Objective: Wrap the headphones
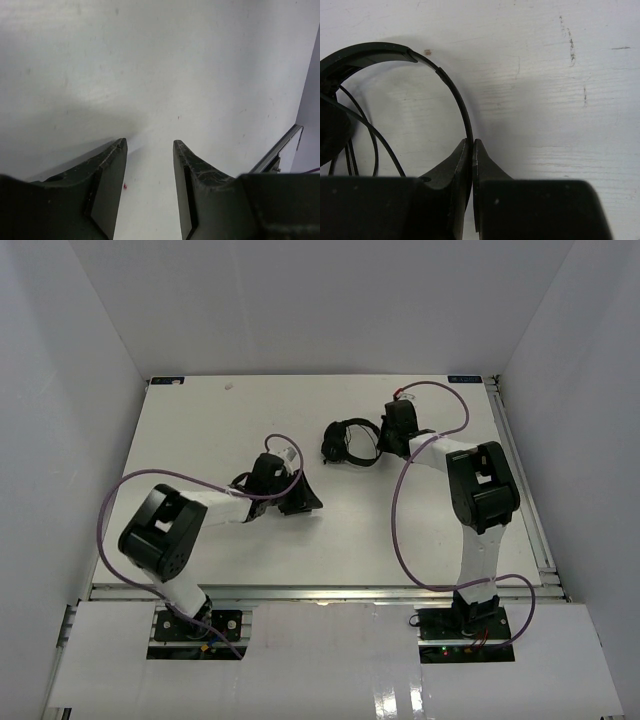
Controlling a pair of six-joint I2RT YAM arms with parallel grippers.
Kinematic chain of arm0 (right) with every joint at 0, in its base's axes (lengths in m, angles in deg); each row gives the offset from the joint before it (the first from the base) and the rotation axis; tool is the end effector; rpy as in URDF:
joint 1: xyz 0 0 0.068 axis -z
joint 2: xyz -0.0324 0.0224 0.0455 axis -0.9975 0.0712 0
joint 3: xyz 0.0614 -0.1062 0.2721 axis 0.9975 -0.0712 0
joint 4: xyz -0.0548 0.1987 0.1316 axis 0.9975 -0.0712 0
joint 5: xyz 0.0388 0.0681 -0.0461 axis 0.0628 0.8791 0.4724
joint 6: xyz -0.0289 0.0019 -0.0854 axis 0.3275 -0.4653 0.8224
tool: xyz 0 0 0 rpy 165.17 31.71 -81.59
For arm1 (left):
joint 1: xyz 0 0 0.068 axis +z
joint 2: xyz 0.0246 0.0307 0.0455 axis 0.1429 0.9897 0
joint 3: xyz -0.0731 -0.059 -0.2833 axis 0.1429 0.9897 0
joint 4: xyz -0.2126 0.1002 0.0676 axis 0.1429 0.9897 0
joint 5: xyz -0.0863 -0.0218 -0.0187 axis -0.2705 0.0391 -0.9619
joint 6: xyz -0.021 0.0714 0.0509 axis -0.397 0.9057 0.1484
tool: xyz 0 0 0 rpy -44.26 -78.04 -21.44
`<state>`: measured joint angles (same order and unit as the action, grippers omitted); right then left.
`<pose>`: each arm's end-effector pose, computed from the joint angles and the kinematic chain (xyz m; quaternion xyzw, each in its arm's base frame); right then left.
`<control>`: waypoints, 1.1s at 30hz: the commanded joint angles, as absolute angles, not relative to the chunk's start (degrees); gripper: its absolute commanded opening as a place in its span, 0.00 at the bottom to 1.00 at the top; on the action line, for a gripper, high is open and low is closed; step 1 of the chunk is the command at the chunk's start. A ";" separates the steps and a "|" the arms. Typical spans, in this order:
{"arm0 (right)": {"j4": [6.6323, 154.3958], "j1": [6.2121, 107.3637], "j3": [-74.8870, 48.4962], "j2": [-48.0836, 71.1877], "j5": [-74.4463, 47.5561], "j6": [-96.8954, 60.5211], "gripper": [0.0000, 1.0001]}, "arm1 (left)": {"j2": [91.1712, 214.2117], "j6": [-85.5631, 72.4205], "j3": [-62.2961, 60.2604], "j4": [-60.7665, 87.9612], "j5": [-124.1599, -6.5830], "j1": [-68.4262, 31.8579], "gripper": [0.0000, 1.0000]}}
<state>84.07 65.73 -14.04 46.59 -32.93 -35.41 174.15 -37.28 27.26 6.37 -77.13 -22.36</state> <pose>0.4541 0.1494 0.1746 0.0750 0.8934 0.0770 0.4362 0.2852 -0.2006 0.1535 -0.0243 0.9075 -0.3588 0.2170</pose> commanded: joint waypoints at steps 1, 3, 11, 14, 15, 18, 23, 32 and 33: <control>86.57 63.13 -10.15 47.02 -38.93 -35.00 0.26 | 158.74 -35.15 32.71 13.23 -74.30 -22.63 0.54; 86.96 62.17 -9.79 47.10 -39.59 -33.97 0.41 | 152.02 -34.62 34.68 16.14 -72.76 -22.63 0.55; 89.22 61.89 -13.90 41.99 -41.98 -29.20 0.90 | 126.96 -32.83 37.39 29.10 -67.85 -22.55 0.63; 89.45 63.56 -17.29 36.28 -41.43 -26.42 0.98 | 120.96 -32.20 37.23 32.74 -66.74 -22.55 0.68; 89.41 64.24 -18.53 34.31 -40.73 -25.06 0.96 | 119.26 -31.84 37.23 33.43 -66.55 -22.50 0.70; 88.42 66.29 -23.07 28.18 -35.35 -19.55 0.90 | 115.08 -30.25 37.14 34.69 -66.27 -22.46 0.74; 76.57 69.89 -27.70 16.12 -3.56 -0.43 0.90 | 110.96 -25.92 36.37 34.43 -69.31 -22.46 0.81; 68.63 70.10 -43.35 -13.12 -17.52 -1.33 0.90 | 104.22 -15.20 36.91 34.07 -78.99 -22.46 0.92; 68.63 70.16 -44.58 -15.95 -21.60 -2.86 0.90 | 102.80 -14.95 37.96 33.94 -79.06 -22.46 0.92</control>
